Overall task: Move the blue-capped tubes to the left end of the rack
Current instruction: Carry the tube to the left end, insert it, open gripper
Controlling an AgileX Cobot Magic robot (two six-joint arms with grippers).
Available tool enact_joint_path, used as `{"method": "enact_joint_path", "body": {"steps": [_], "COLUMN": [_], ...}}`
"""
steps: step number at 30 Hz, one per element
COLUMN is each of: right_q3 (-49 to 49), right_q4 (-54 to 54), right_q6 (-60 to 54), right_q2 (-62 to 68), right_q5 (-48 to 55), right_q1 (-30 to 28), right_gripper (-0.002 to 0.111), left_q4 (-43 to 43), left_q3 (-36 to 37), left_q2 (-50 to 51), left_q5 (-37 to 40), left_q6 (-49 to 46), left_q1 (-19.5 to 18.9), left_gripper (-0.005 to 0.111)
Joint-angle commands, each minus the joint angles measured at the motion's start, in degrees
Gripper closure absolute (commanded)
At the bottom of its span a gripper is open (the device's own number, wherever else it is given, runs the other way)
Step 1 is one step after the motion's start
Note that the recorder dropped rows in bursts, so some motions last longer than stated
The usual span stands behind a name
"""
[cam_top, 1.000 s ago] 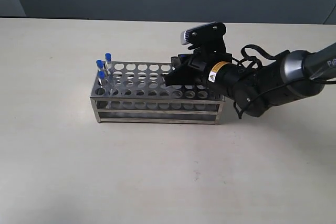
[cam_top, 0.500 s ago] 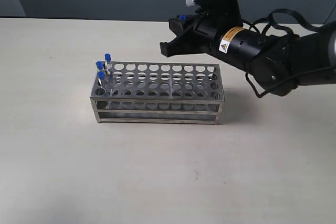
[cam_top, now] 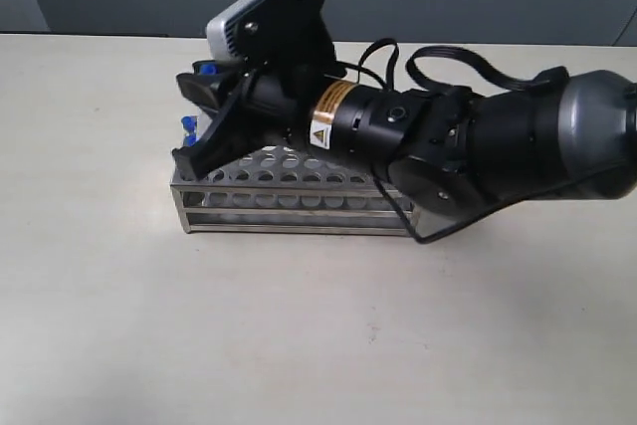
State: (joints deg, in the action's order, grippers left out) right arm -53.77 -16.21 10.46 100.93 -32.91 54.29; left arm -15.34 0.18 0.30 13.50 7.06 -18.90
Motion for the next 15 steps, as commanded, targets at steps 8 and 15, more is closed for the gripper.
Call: {"method": "enact_joint_path", "body": {"steps": [8, 15], "right_q3": [-3.74, -9.58], "right_q4": [-2.05, -3.60], "right_q6": [0.00, 0.00], "right_q2": [6.51, 10.72], "right_q5": [-0.16, 4.19], "right_q1": [1.21, 1.21], "right_gripper": [0.108, 0.108], "left_q4": [-0.12, -0.12], "left_q3": [-0.18, -0.18], "left_q2": [-0.30, -0.30], "left_q5": [-0.09, -0.09], "left_q6": [0.00, 0.00], "left_q1": [0.15, 0.15], "left_gripper": [0.106, 0.106]}}
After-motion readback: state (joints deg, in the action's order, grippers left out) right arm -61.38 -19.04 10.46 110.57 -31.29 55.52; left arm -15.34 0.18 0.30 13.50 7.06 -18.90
